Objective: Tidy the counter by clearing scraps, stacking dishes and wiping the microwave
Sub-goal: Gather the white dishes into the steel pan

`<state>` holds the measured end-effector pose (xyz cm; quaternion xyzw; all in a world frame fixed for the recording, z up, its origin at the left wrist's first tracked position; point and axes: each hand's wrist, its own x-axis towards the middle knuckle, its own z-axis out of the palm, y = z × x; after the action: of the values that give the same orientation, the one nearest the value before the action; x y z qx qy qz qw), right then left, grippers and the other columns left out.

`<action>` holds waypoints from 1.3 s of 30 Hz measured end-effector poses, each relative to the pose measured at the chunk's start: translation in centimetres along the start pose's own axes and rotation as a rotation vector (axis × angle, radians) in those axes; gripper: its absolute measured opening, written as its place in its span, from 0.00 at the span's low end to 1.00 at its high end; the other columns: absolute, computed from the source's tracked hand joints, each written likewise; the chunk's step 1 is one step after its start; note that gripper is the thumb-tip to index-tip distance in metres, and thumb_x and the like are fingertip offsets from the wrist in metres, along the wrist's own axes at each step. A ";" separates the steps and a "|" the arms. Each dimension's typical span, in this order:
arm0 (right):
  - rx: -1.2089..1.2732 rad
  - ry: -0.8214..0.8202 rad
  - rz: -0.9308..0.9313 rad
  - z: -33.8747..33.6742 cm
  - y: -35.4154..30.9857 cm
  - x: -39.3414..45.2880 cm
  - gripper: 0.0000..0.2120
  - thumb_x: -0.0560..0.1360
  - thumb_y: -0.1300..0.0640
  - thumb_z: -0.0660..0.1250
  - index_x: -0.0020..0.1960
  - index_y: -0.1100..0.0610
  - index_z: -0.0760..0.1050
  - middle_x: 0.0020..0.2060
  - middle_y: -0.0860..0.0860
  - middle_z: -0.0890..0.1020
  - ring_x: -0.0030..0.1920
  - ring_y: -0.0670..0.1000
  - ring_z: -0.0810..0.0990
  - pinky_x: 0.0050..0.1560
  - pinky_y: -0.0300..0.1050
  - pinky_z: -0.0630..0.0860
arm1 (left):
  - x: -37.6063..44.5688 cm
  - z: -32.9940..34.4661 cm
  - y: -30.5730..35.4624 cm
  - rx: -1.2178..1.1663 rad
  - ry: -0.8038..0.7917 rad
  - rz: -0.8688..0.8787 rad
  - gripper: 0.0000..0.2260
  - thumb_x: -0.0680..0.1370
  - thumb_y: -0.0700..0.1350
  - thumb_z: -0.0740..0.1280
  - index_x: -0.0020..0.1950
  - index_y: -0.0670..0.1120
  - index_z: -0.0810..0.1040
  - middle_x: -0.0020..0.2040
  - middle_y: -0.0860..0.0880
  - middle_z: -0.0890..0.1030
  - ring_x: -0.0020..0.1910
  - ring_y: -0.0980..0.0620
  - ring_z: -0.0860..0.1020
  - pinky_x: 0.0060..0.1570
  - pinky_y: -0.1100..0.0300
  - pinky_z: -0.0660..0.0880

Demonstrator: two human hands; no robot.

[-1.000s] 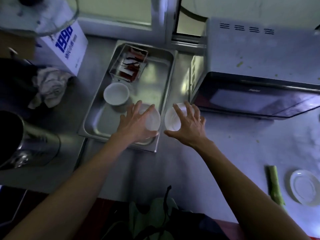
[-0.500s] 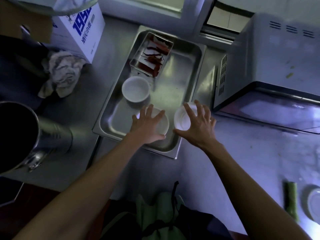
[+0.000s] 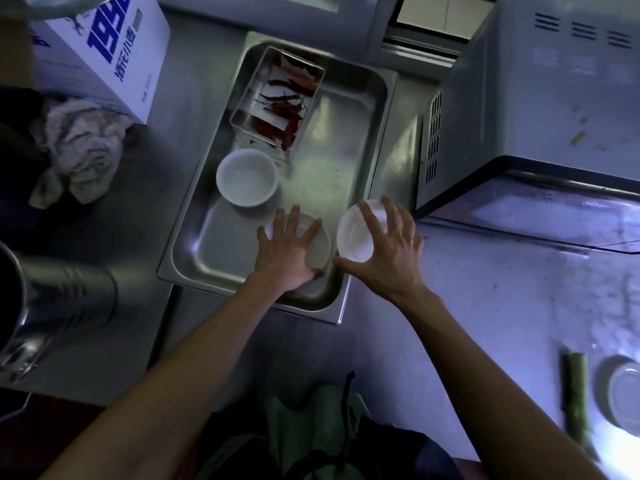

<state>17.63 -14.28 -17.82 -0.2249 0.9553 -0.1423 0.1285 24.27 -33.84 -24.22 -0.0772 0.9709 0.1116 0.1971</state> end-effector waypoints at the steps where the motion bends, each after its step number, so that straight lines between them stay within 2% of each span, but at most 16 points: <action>1: 0.007 -0.001 0.001 0.0 0.0 0.0 0.53 0.63 0.26 0.70 0.79 0.41 0.50 0.80 0.52 0.50 0.78 0.63 0.50 0.68 0.71 0.60 | -0.1 0.0 0.0 -0.005 0.003 -0.004 0.50 0.67 0.71 0.69 0.80 0.59 0.46 0.81 0.44 0.42 0.79 0.37 0.42 0.69 0.29 0.56; 7: 0.042 0.004 -0.061 0.0 -2.1 0.7 0.53 0.63 0.26 0.69 0.80 0.42 0.50 0.80 0.52 0.49 0.78 0.61 0.49 0.69 0.70 0.60 | -2.0 -0.7 -1.9 -0.077 0.044 -0.068 0.42 0.73 0.72 0.60 0.80 0.56 0.46 0.81 0.46 0.43 0.80 0.41 0.45 0.72 0.31 0.54; 10: 0.104 -0.006 -0.120 0.3 -4.2 1.4 0.53 0.63 0.25 0.67 0.80 0.41 0.49 0.80 0.51 0.48 0.78 0.60 0.47 0.70 0.68 0.58 | -3.8 -1.0 -3.7 -0.128 0.083 -0.120 0.37 0.78 0.66 0.59 0.80 0.54 0.45 0.82 0.45 0.47 0.80 0.42 0.46 0.73 0.34 0.55; 13: 0.092 -0.041 -0.159 1.2 -6.3 1.9 0.53 0.62 0.23 0.63 0.79 0.41 0.49 0.80 0.51 0.47 0.78 0.61 0.47 0.72 0.68 0.56 | -5.4 -1.6 -5.0 -0.190 0.130 -0.149 0.33 0.80 0.58 0.61 0.80 0.51 0.51 0.80 0.45 0.55 0.79 0.43 0.53 0.72 0.38 0.62; 17: 0.044 -0.108 -0.195 3.6 -7.8 2.5 0.52 0.65 0.27 0.69 0.80 0.42 0.49 0.80 0.51 0.46 0.79 0.61 0.45 0.73 0.71 0.56 | -6.8 -2.3 -6.3 -0.213 0.172 -0.166 0.24 0.83 0.53 0.58 0.77 0.47 0.60 0.77 0.46 0.64 0.77 0.44 0.60 0.70 0.41 0.66; 21: 0.044 -0.146 -0.159 5.9 -8.3 3.1 0.51 0.65 0.28 0.70 0.79 0.42 0.51 0.80 0.50 0.47 0.78 0.61 0.46 0.72 0.70 0.55 | -7.6 -2.0 -7.1 -0.237 0.172 -0.206 0.24 0.83 0.51 0.58 0.78 0.47 0.61 0.78 0.47 0.64 0.77 0.45 0.60 0.71 0.44 0.63; 29: -0.102 -0.240 -0.148 9.7 -9.2 3.8 0.51 0.65 0.27 0.69 0.79 0.42 0.48 0.80 0.50 0.45 0.78 0.62 0.44 0.72 0.71 0.55 | -8.1 -0.8 -8.1 -0.247 0.216 -0.203 0.23 0.80 0.48 0.61 0.76 0.47 0.66 0.76 0.46 0.66 0.75 0.44 0.63 0.69 0.45 0.66; 35: -0.143 -0.310 -0.145 10.9 -9.3 3.8 0.52 0.68 0.28 0.67 0.80 0.43 0.41 0.80 0.51 0.37 0.78 0.62 0.34 0.73 0.74 0.44 | -8.8 -0.4 -8.5 -0.292 0.269 -0.184 0.23 0.79 0.46 0.65 0.74 0.45 0.70 0.76 0.44 0.67 0.74 0.42 0.64 0.67 0.42 0.69; 39: -0.162 -0.327 -0.160 10.7 -9.3 3.8 0.52 0.69 0.27 0.65 0.80 0.43 0.39 0.79 0.52 0.34 0.78 0.63 0.31 0.73 0.74 0.41 | -8.8 -0.3 -8.7 -0.284 0.248 -0.184 0.24 0.79 0.47 0.64 0.75 0.46 0.69 0.76 0.44 0.66 0.75 0.42 0.63 0.67 0.42 0.68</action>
<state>21.30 -26.35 -25.35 -0.3297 0.9091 -0.0363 0.2519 33.89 -41.35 -22.04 -0.2058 0.9511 0.2187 0.0725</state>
